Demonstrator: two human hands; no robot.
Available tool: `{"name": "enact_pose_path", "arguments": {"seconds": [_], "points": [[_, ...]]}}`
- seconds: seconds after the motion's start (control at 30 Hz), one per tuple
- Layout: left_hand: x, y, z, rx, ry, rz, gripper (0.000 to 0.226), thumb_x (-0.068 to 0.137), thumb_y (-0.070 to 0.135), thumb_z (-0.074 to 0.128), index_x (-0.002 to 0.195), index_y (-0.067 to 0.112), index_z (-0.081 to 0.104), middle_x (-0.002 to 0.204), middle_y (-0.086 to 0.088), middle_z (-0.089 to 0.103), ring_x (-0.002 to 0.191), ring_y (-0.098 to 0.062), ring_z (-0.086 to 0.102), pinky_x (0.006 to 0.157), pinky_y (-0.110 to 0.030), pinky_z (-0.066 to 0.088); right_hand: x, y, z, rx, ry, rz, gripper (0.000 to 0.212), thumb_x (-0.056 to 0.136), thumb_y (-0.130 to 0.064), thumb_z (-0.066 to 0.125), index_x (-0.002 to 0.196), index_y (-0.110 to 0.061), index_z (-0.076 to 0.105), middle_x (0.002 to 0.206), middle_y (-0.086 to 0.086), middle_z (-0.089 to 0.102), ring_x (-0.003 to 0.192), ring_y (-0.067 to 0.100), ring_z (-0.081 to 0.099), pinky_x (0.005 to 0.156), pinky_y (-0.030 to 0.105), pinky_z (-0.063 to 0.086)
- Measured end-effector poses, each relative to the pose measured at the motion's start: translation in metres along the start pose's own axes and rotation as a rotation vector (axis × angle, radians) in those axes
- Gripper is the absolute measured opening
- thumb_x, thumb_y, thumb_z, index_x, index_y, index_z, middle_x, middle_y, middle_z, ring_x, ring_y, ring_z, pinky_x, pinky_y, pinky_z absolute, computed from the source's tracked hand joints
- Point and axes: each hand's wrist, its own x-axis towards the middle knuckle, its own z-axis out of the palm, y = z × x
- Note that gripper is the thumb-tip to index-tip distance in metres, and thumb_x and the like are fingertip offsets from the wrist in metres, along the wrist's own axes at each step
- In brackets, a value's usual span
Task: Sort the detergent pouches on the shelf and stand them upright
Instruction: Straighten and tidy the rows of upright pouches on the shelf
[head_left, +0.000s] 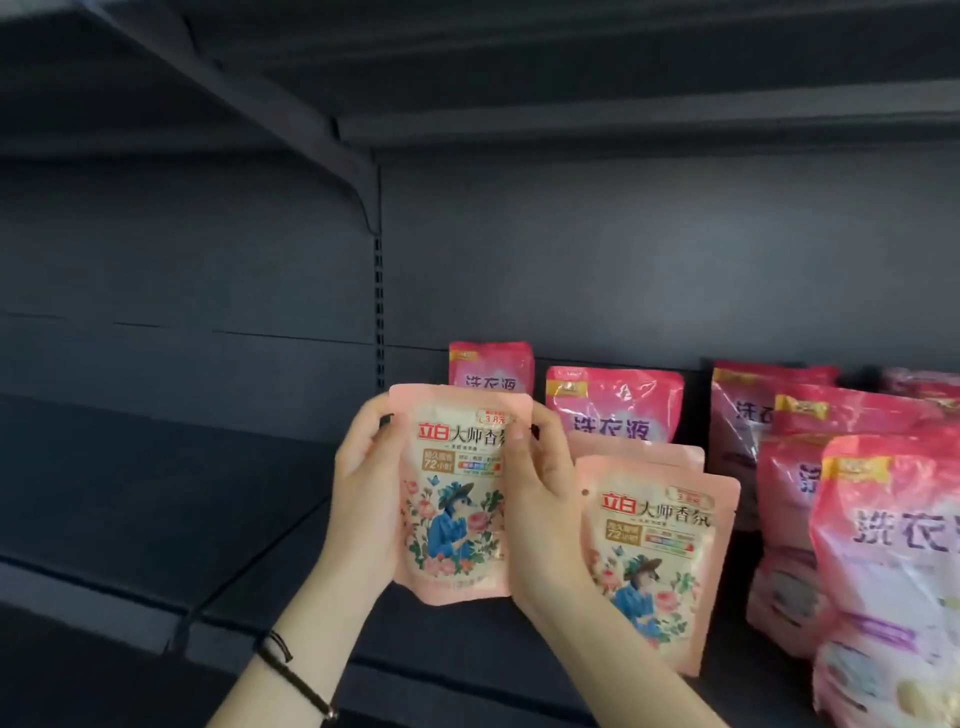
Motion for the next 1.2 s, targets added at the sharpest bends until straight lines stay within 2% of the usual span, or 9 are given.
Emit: {"name": "enact_pose_path", "arguments": {"seconds": [0.2, 0.37, 0.53, 0.67, 0.83, 0.93, 1.0, 1.1, 1.2], "points": [[0.015, -0.046, -0.025, 0.028, 0.128, -0.042, 0.021, 0.098, 0.019, 0.049, 0.092, 0.027, 0.067, 0.095, -0.002, 0.072, 0.087, -0.020, 0.069, 0.073, -0.039, 0.055, 0.001, 0.051, 0.009, -0.107, 0.074, 0.033, 0.019, 0.101, -0.031, 0.040, 0.095, -0.033, 0.057, 0.090, -0.006, 0.068, 0.085, 0.012, 0.069, 0.068, 0.022, 0.054], [0.026, -0.057, -0.031, 0.029, 0.116, -0.026, 0.014, 0.097, 0.023, 0.052, 0.101, 0.021, 0.065, 0.087, 0.007, 0.072, 0.079, -0.008, 0.070, 0.063, -0.025, 0.054, 0.007, 0.061, 0.014, -0.214, 0.137, -0.054, 0.018, 0.102, -0.028, 0.040, 0.096, -0.032, 0.056, 0.088, -0.010, 0.066, 0.084, 0.007, 0.067, 0.069, 0.018, 0.052], [0.027, -0.056, -0.038, 0.073, 0.060, -0.014, 0.015, 0.099, 0.022, 0.049, 0.097, 0.027, 0.064, 0.083, 0.015, 0.072, 0.075, 0.001, 0.068, 0.057, -0.013, 0.050, 0.007, 0.065, 0.011, -0.359, 0.150, -0.079, 0.015, 0.101, -0.030, 0.040, 0.104, -0.027, 0.054, 0.091, -0.013, 0.065, 0.087, 0.004, 0.066, 0.069, 0.017, 0.052], [0.030, -0.054, -0.048, 0.174, -0.011, 0.035, 0.015, 0.097, 0.018, 0.052, 0.098, 0.027, 0.064, 0.084, 0.016, 0.071, 0.076, 0.005, 0.066, 0.058, -0.008, 0.047, 0.005, 0.060, 0.004, -0.507, 0.184, -0.093, 0.013, 0.100, -0.021, 0.046, 0.107, -0.026, 0.055, 0.095, -0.012, 0.066, 0.092, 0.008, 0.065, 0.077, 0.030, 0.056], [0.055, -0.025, -0.053, 0.453, -0.135, 0.200, 0.019, 0.093, 0.017, 0.058, 0.104, 0.032, 0.060, 0.095, 0.011, 0.067, 0.087, 0.007, 0.060, 0.067, -0.003, 0.043, 0.009, 0.016, 0.012, -0.687, 0.171, -0.272, 0.045, 0.090, 0.006, 0.048, 0.127, -0.020, 0.047, 0.122, -0.006, 0.052, 0.115, 0.003, 0.052, 0.099, 0.025, 0.046], [0.073, 0.005, -0.040, 0.600, -0.209, 0.384, 0.015, 0.092, 0.019, 0.059, 0.102, 0.030, 0.061, 0.091, 0.018, 0.064, 0.085, 0.012, 0.057, 0.069, -0.001, 0.041, 0.025, -0.038, 0.010, -0.945, 0.049, -0.547, 0.037, 0.084, 0.009, 0.048, 0.114, -0.009, 0.059, 0.111, -0.003, 0.054, 0.103, 0.004, 0.052, 0.090, 0.017, 0.045], [0.084, 0.022, -0.020, 0.727, -0.329, 0.512, 0.009, 0.091, 0.024, 0.057, 0.096, 0.027, 0.065, 0.089, 0.019, 0.063, 0.085, 0.006, 0.058, 0.072, -0.007, 0.043, 0.043, -0.076, -0.002, -1.060, -0.025, -0.627, 0.029, 0.081, 0.010, 0.049, 0.097, -0.007, 0.067, 0.098, -0.001, 0.060, 0.088, 0.009, 0.057, 0.079, 0.016, 0.047], [0.101, 0.035, 0.020, 0.986, -0.602, 0.632, 0.013, 0.092, 0.034, 0.056, 0.097, 0.027, 0.066, 0.093, 0.016, 0.061, 0.092, -0.005, 0.056, 0.080, -0.029, 0.048, 0.074, -0.121, -0.031, -1.273, -0.126, -0.472, 0.024, 0.084, 0.006, 0.053, 0.092, -0.010, 0.069, 0.094, 0.005, 0.066, 0.080, 0.016, 0.061, 0.076, 0.016, 0.047], [0.117, 0.035, 0.058, 1.215, -0.814, 0.678, 0.022, 0.091, 0.046, 0.054, 0.107, 0.033, 0.062, 0.103, 0.015, 0.060, 0.098, -0.008, 0.055, 0.081, -0.035, 0.049, 0.103, -0.142, -0.069, -1.559, -0.343, -0.234, 0.023, 0.086, -0.004, 0.058, 0.105, -0.014, 0.066, 0.105, 0.005, 0.064, 0.083, 0.016, 0.060, 0.071, 0.005, 0.041]]}}
